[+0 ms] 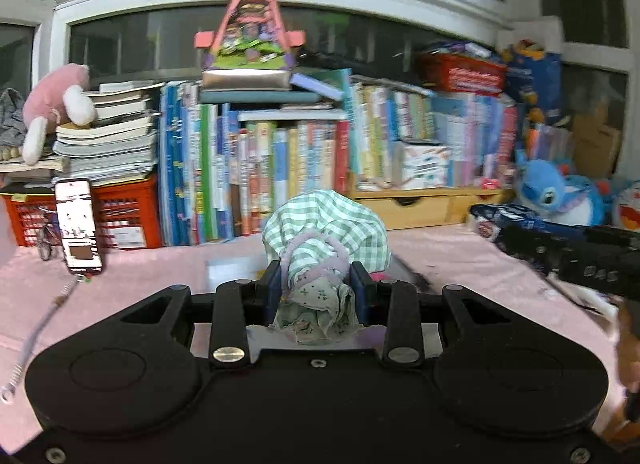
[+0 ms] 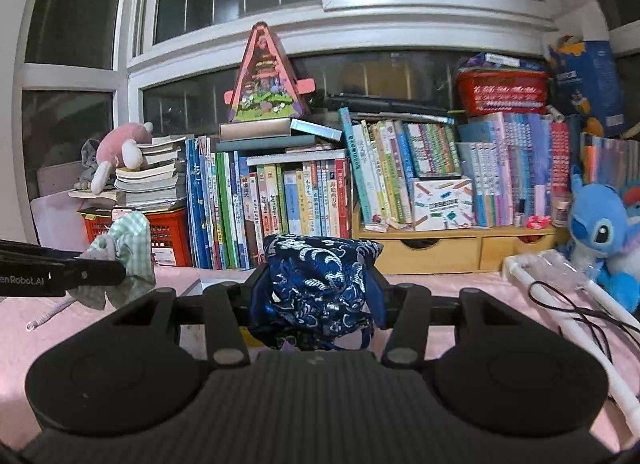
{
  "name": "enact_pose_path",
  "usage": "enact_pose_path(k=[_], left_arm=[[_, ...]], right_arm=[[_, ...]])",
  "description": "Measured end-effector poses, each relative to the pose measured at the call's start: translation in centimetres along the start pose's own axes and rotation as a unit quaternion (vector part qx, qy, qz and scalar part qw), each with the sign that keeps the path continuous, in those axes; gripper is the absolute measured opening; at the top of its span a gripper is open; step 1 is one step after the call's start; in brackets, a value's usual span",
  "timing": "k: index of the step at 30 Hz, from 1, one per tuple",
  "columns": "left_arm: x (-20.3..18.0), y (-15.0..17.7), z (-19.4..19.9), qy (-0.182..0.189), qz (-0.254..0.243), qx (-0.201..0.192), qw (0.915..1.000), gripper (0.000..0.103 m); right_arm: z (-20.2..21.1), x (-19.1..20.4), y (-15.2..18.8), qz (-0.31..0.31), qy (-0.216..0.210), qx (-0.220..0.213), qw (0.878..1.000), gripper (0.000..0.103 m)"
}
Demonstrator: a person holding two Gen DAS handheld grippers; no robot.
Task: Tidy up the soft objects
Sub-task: 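Carry the checked cloth and navy pouch over the white tray and lower them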
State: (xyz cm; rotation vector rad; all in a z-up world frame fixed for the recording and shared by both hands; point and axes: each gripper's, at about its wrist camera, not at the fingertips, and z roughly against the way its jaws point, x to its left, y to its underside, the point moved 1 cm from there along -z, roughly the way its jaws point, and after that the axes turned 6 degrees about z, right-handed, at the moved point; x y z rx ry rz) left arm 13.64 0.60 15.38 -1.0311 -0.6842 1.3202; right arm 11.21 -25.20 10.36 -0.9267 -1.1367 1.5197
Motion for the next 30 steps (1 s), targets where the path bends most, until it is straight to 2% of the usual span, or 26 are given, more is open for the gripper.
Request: enact_pose_path(k=[2,6,10,14,16,25,30], left_arm=[[0.7,-0.9,-2.0,-0.017,0.005,0.020,0.9996,0.033],[2.5,-2.0,-5.7,-0.027,0.035,0.071,0.9965,0.033],[4.4,-2.6,-9.5,-0.030,0.068,0.124,0.9895,0.033],[5.7,-2.1,-12.5,-0.036,0.089,0.158,0.9827,0.033],[6.2,-1.9,-14.0,-0.039,0.097,0.176,0.9789,0.033],[8.0,-1.2,-17.8,-0.045,0.129,0.216,0.9668,0.033],[8.6,-0.4,-19.1,-0.045,0.146,0.235,0.9599,0.034]], right_arm=[[-1.7,-0.4,-0.7,-0.012,-0.010,0.019,1.000,0.054],[-5.0,-0.6,-1.3,-0.012,-0.009,0.052,0.999,0.054],[-8.5,-1.1,-1.3,-0.024,-0.011,0.092,0.995,0.054],[-12.1,-2.5,-0.6,-0.077,-0.025,0.138,0.987,0.054],[-13.8,-2.9,-0.1,-0.084,-0.021,0.160,0.983,0.054],[-17.7,-2.9,2.0,-0.061,0.007,0.213,0.975,0.054],[-18.4,-2.3,3.2,-0.039,0.004,0.241,0.970,0.054]])
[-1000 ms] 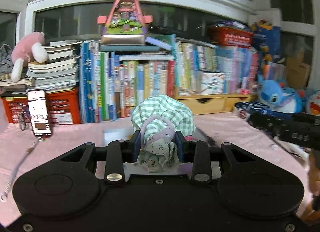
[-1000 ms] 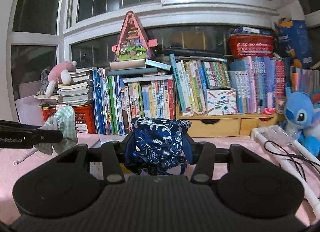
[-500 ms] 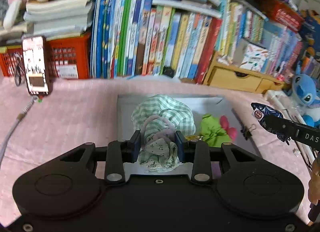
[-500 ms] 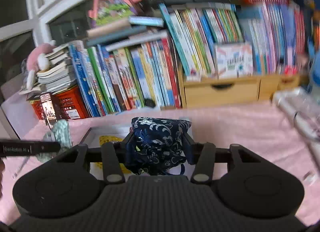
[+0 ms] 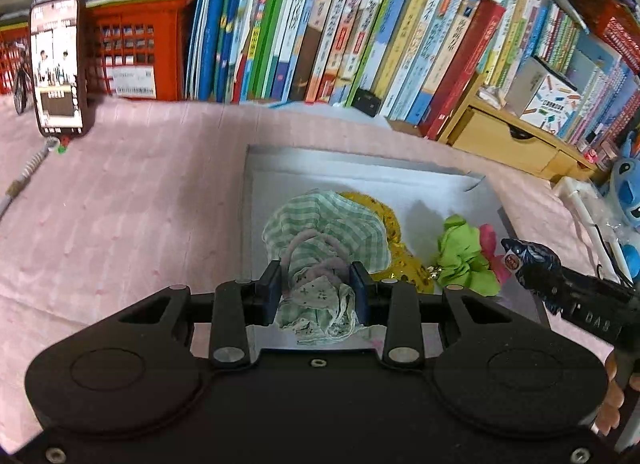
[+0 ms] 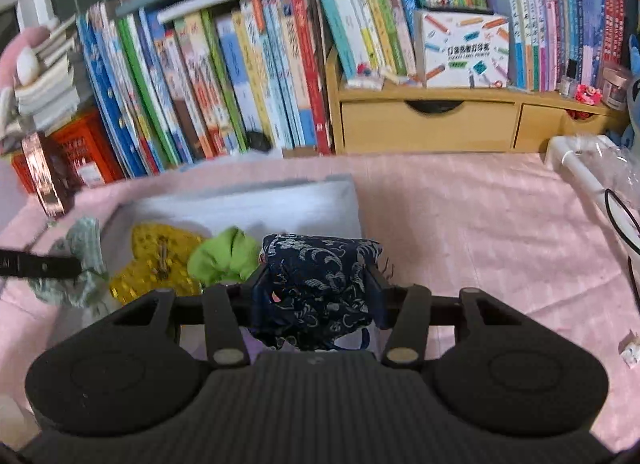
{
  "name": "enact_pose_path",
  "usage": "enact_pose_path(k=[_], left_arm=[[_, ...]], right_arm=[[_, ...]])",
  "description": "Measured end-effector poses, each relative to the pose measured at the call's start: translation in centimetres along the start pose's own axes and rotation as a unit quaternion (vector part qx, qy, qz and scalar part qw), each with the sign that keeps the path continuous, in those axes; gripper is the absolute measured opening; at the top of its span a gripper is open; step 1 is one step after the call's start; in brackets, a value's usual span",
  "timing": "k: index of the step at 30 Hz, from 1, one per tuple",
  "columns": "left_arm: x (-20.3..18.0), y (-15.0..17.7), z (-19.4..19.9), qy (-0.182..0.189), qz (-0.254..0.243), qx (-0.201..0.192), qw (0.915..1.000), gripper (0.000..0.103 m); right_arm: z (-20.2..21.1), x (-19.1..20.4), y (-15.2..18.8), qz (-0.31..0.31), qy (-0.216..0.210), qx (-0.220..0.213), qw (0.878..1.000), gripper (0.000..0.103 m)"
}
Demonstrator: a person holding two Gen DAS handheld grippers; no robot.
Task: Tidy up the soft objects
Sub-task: 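Carry the checked cloth and navy pouch over the white tray and lower them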
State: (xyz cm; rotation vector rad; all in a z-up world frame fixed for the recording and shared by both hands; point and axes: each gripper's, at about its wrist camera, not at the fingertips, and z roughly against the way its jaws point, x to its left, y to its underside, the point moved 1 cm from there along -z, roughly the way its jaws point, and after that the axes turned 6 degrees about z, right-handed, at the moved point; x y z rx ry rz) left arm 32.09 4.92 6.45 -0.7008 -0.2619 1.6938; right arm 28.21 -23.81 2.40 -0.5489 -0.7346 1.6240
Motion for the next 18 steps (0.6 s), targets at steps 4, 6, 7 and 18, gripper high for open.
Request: enact_pose_path(k=[4,6,7,18], left_arm=[[0.2,0.0,-0.7,0.001,0.007,0.005,1.0000,0.034],[0.2,0.0,-1.0,0.001,0.009,0.008,0.9999,0.034],[0.2,0.1,-1.1,0.002,0.008,0.009,0.9999,0.034],[0.6,-0.2,-2.4,0.013,0.026,0.014,0.9995,0.035]], right_arm=[[-0.3,0.5,0.2,0.019,0.001,0.008,1.000,0.053],[-0.5,0.5,0.2,0.020,-0.001,0.015,1.000,0.053],[-0.6,0.6,0.2,0.020,-0.003,0.020,1.000,0.053],[-1.8,1.3,1.2,0.034,-0.026,0.058,0.997,0.049]])
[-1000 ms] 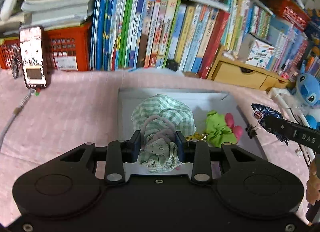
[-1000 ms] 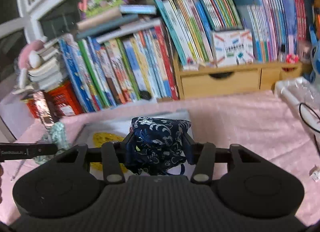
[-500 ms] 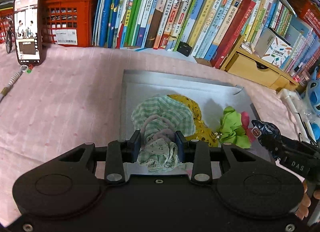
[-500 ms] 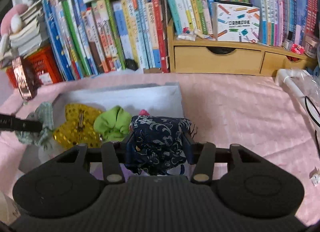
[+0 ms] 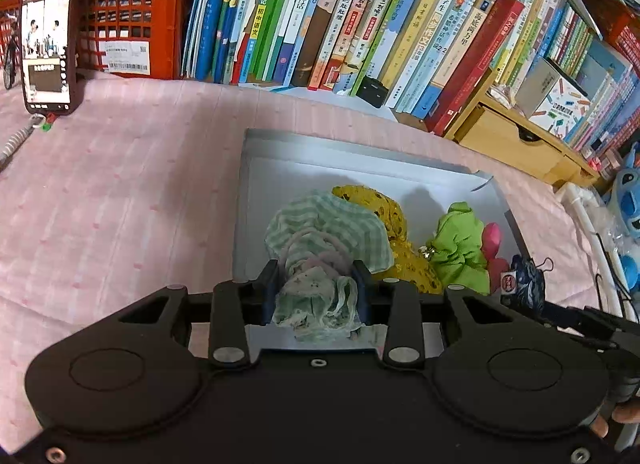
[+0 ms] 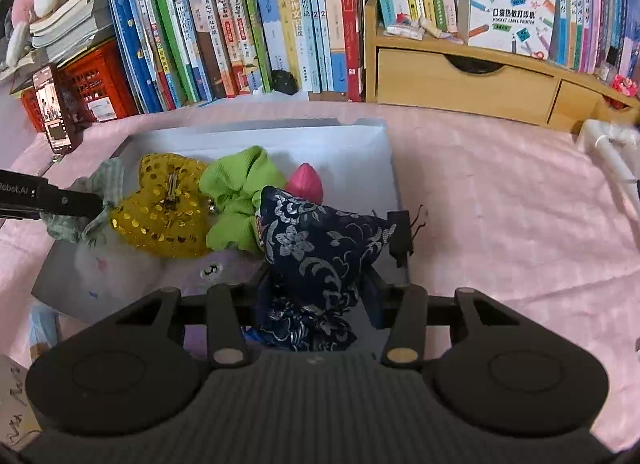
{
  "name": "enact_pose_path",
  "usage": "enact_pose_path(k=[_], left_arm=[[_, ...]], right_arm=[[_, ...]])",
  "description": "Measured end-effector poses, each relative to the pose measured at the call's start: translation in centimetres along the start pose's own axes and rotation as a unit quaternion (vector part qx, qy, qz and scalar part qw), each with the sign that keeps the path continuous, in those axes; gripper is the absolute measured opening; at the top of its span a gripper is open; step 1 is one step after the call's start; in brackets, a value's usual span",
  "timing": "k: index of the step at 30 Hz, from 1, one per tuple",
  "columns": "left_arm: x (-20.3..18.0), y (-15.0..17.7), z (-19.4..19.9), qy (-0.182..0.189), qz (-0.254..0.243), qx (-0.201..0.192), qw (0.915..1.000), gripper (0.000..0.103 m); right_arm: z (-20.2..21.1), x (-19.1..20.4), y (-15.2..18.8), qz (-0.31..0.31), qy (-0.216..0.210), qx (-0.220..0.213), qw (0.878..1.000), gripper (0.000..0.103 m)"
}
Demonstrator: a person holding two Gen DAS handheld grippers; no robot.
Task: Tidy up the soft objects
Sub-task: 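Carry the checked cloth and navy pouch over the white tray and lower them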
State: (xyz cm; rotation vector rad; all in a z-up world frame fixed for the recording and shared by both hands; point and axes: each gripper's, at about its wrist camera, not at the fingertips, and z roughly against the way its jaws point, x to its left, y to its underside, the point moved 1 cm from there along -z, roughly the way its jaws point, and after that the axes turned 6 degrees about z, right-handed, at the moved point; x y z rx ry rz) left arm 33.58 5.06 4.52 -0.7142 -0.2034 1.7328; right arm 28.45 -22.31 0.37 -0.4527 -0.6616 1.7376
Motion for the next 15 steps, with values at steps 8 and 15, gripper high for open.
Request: enact_pose_path(k=[8,15], left_arm=[[0.66,-0.30,-1.09,0.003,0.015,0.005,0.9999,0.035],[0.65,-0.18,-0.84,0.009,0.011,0.005,0.9999,0.036]], right_arm=[[-0.52,-0.24,0.06,-0.009,-0.009,0.009,1.000,0.049],[-0.82,-0.85,0.21,-0.036,-0.023,0.013,0.999,0.049]])
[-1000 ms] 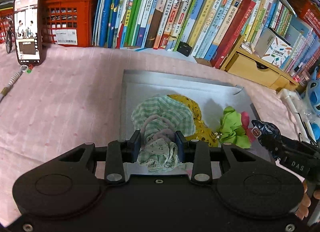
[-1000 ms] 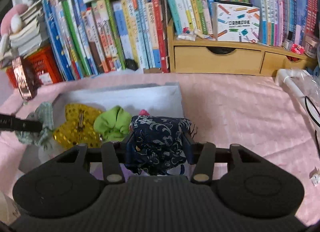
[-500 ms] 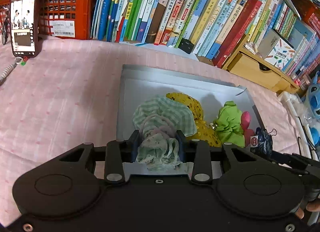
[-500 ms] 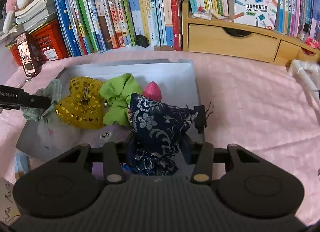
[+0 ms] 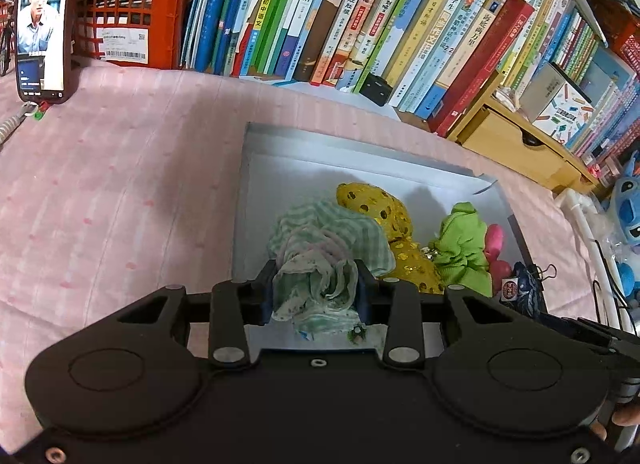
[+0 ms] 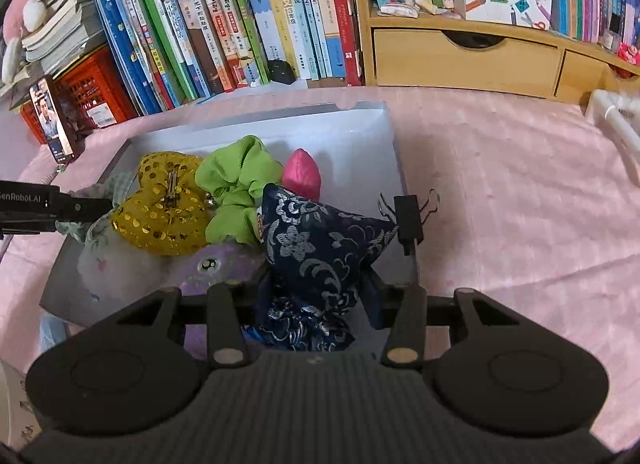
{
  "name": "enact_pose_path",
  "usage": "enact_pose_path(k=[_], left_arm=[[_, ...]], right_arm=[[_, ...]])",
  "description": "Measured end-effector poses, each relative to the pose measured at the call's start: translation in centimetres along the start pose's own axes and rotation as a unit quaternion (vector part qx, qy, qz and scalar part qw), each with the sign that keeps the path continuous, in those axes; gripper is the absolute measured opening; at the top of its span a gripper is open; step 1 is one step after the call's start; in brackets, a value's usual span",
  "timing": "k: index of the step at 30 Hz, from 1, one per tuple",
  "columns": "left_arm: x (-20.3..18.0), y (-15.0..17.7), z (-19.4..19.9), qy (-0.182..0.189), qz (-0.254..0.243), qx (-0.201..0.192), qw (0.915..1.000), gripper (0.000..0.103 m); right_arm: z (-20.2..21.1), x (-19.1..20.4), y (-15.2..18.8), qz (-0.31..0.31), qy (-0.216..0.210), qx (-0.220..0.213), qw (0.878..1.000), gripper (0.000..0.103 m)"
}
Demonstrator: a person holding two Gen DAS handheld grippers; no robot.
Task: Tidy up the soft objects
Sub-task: 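Carry the checked cloth and navy pouch over the white tray and lower them, then open both tools and lift away from the tray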
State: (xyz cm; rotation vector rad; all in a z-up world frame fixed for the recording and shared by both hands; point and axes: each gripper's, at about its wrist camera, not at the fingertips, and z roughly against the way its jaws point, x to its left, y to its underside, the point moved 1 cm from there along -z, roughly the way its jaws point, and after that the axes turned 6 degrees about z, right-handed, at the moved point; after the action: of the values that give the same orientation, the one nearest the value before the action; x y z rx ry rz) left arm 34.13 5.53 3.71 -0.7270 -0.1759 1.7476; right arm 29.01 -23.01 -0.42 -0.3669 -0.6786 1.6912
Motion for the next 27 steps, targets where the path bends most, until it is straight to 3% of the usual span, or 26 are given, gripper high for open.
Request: enact_pose_path(k=[4,8,16,27], left_arm=[[-0.5,0.3,0.8,0.004,-0.016,-0.002,0.9999,0.053],[-1.1,0.6,1.9,0.005,-0.040,-0.016,0.9991,0.073],[-2.0,2.4,5.5,0.004,-0.089,-0.060,0.9942,0.082],[-0.4,5.7,11.6,0.017,-0.098,-0.118,0.9880,0.087]], right_arm=[[0.4,0.0,0.0,-0.004,-0.005,-0.006,1.000,0.056],[1.0,0.0,-0.1,-0.001,-0.003,-0.014,1.000,0.070],[4.3,0.3,0.0,0.013,-0.009,-0.053,0.998,0.078],[10.3,0.5,2.4,0.038,-0.018,-0.127,0.991,0.084]])
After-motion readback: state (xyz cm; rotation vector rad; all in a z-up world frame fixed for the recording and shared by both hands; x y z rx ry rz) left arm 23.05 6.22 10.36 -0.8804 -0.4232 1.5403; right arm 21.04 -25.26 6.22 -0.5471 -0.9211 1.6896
